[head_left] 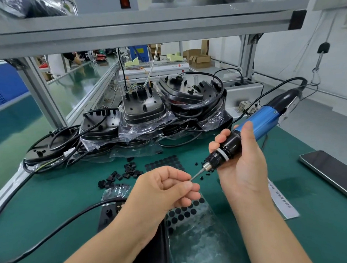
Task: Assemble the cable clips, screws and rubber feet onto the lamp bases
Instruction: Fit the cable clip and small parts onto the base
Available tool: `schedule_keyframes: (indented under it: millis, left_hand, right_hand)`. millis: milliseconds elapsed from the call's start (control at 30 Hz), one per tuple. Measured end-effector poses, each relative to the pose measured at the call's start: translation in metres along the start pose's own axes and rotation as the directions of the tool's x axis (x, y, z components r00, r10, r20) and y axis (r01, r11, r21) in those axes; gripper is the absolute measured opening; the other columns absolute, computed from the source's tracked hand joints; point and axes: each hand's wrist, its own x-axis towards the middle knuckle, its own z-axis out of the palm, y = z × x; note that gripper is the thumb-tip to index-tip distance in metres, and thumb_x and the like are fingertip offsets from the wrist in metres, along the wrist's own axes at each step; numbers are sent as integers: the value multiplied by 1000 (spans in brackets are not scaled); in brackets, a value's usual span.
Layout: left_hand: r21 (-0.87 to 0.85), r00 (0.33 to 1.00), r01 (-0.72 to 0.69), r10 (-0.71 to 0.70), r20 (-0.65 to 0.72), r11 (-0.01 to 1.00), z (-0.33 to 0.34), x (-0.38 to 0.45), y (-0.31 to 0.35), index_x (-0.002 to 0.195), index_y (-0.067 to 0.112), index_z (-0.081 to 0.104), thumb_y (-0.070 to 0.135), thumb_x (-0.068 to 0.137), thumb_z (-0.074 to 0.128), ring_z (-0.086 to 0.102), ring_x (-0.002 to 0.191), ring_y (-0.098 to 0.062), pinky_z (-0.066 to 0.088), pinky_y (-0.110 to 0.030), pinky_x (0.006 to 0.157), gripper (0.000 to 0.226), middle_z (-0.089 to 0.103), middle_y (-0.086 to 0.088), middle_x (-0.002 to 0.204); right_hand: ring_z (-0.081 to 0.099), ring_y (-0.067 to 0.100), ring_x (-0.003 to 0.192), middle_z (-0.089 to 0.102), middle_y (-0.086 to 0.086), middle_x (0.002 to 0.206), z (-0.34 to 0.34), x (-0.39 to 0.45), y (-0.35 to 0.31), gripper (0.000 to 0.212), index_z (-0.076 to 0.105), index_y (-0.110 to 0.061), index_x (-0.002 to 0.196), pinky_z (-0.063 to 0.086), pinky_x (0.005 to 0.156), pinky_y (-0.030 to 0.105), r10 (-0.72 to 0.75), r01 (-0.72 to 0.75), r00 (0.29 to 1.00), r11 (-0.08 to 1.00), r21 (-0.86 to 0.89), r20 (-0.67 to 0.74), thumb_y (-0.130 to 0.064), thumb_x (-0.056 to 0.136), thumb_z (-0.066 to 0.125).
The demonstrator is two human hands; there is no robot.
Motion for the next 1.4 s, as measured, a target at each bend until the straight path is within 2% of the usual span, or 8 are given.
schedule_keyframes:
  millis: [400, 533, 667, 733, 867, 1100, 1200, 1400]
  left_hand:
    - [600, 947, -282, 317, 50, 749, 2, -12, 2, 101, 39, 55, 19, 88, 69, 68, 68, 1, 54, -16, 69, 28, 72, 19, 77]
    - [691, 961, -259, 251, 116, 674, -19, -21, 12, 125, 51, 52, 59, 71, 70, 63, 86, 13, 54, -15, 81, 57, 68, 27, 103]
    - [785, 916, -223, 399, -33, 577, -80, -26, 32, 98, 47, 69, 50, 84, 60, 63, 75, 8, 47, -8, 66, 17, 68, 31, 89]
    - [855, 967, -128, 254, -5, 503, -111, -23, 34, 85, 42, 71, 40, 89, 61, 60, 70, 12, 42, -5, 64, 11, 68, 31, 85]
    - [763, 996, -47, -28, 86, 645, -140, -22, 20, 82, 23, 74, 62, 77, 58, 45, 63, -6, 37, -23, 67, 42, 55, 11, 67]
    - [606, 981, -120, -1, 196, 786, -140, -17, 14, 93, 31, 73, 49, 79, 69, 68, 88, -7, 52, -23, 85, 23, 74, 9, 91]
    - [606, 976, -149, 19, 216, 782, -134, -13, 17, 85, 26, 74, 28, 85, 72, 69, 82, -8, 54, -20, 80, 3, 74, 6, 85]
    - [594, 982, -165, 74, 175, 787, -134, -8, 6, 76, 25, 72, 18, 85, 71, 60, 64, 0, 48, -14, 66, 12, 72, 5, 76]
  right_hand:
    - [70, 18, 71, 71, 9, 80, 3, -5, 1, 43, 53, -9, 105, 59, 69, 37, -13, 12, 1000, 999, -39, -10, -37, 76, 70]
    - [58, 11, 57, 66, 5, 74, 6, -12, 5, 40, 54, -13, 98, 54, 60, 28, 3, -2, 1000, 999, -53, 31, -37, 73, 73]
    - [50, 12, 57, 56, 2, 75, 10, -13, 6, 51, 53, -16, 109, 47, 54, 25, 62, -59, 995, 997, -44, 79, -49, 73, 68]
    - [49, 14, 58, 54, 3, 75, 15, -13, 6, 67, 53, -17, 111, 45, 53, 25, 103, -102, 991, 995, -12, 87, -70, 71, 61]
    - [48, 18, 57, 55, 5, 73, 31, -19, 15, 72, 55, -16, 102, 43, 51, 26, 160, -156, 977, 987, -39, 142, -81, 75, 41]
    - [46, 17, 51, 53, 5, 66, 71, -34, 54, 67, 56, -14, 94, 41, 48, 24, 235, -199, 921, 969, -146, 310, -77, 79, 36]
    - [47, 17, 50, 54, 6, 65, 84, -36, 68, 69, 55, -14, 94, 41, 47, 25, 261, -199, 893, 960, -198, 367, -77, 78, 33]
    - [48, 17, 49, 55, 5, 65, 89, -39, 85, 64, 54, -14, 95, 42, 47, 24, 249, -142, 855, 956, -256, 456, -70, 83, 26]
